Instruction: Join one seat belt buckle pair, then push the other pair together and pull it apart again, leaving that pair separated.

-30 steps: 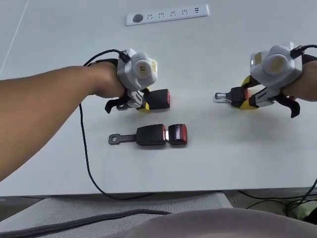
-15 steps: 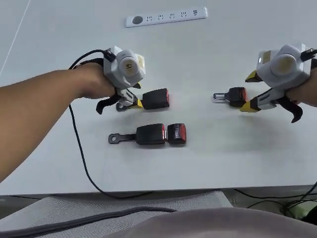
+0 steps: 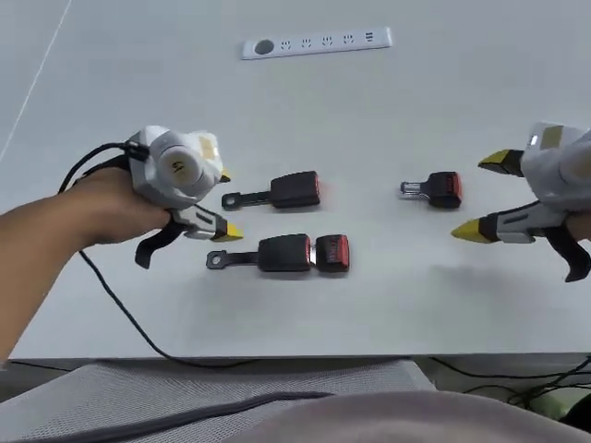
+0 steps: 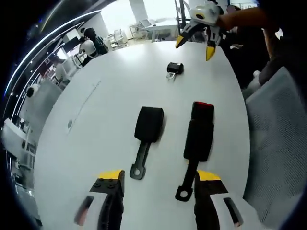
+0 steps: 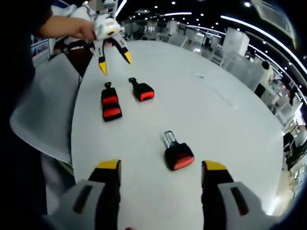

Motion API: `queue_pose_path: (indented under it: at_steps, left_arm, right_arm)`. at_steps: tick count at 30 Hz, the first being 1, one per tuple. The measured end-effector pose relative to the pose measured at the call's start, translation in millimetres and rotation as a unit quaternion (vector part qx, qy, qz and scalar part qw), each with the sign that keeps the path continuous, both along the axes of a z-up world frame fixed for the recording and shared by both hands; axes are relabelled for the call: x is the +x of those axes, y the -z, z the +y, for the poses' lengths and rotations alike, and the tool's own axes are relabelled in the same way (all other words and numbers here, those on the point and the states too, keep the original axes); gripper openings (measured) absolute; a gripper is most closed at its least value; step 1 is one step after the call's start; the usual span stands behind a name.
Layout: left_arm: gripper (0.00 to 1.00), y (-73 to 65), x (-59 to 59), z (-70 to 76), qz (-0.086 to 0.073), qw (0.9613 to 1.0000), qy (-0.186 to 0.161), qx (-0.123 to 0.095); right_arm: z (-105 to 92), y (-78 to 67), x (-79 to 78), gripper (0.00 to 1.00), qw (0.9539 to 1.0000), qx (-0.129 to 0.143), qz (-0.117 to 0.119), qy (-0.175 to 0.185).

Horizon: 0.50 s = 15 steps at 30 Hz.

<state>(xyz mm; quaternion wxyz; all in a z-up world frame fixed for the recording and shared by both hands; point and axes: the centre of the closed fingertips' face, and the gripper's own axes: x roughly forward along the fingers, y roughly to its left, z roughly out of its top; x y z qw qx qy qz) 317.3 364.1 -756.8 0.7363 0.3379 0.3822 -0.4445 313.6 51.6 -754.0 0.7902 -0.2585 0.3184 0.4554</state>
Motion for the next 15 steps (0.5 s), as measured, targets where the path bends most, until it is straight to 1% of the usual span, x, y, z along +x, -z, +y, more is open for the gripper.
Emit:
queue_pose_path:
  at_steps: [1, 2, 3, 4, 7, 9, 11, 15]
  left_arm:
    - [0.62, -2.9, -2.8, 5.0, -0.003, 0.9999, -0.011, -0.006]
    - [0.63, -7.0, -6.7, 12.5, -0.006, 0.9995, -0.029, -0.013]
    - [0.64, -9.3, -9.9, 17.2, -0.008, 0.9992, -0.036, -0.017]
    - [0.66, -12.6, -16.6, 23.1, -0.009, 0.9990, -0.038, -0.019]
    - [0.72, -18.4, -29.9, 34.6, -0.012, 0.9982, -0.054, -0.024]
    - [0.76, -23.2, -38.3, 39.7, -0.014, 0.9973, -0.065, -0.031]
    - [0.80, -28.4, -45.3, 42.6, -0.016, 0.9961, -0.077, -0.041]
    - [0.83, -34.7, -55.3, 47.3, -0.024, 0.9939, -0.092, -0.055]
  right_arm:
    - [-0.5, -2.1, -2.4, 0.70, 1.0000, 0.003, -0.001, 0.004]
    - [0.0, -5.9, -5.8, 0.71, 0.9999, 0.011, -0.006, 0.007]
    - [-0.4, -7.4, -8.8, 0.72, 0.9999, 0.014, -0.005, 0.008]
    - [-0.9, -9.9, -12.0, 0.74, 0.9997, 0.018, -0.006, 0.014]
    - [-1.8, -14.4, -19.4, 0.79, 0.9993, 0.029, -0.005, 0.025]
    - [-2.1, -16.4, -23.2, 0.84, 0.9988, 0.034, -0.008, 0.034]
    - [-1.9, -17.3, -28.1, 0.87, 0.9983, 0.041, -0.004, 0.041]
    - [-3.0, -19.0, -34.4, 0.92, 0.9977, 0.047, -0.007, 0.049]
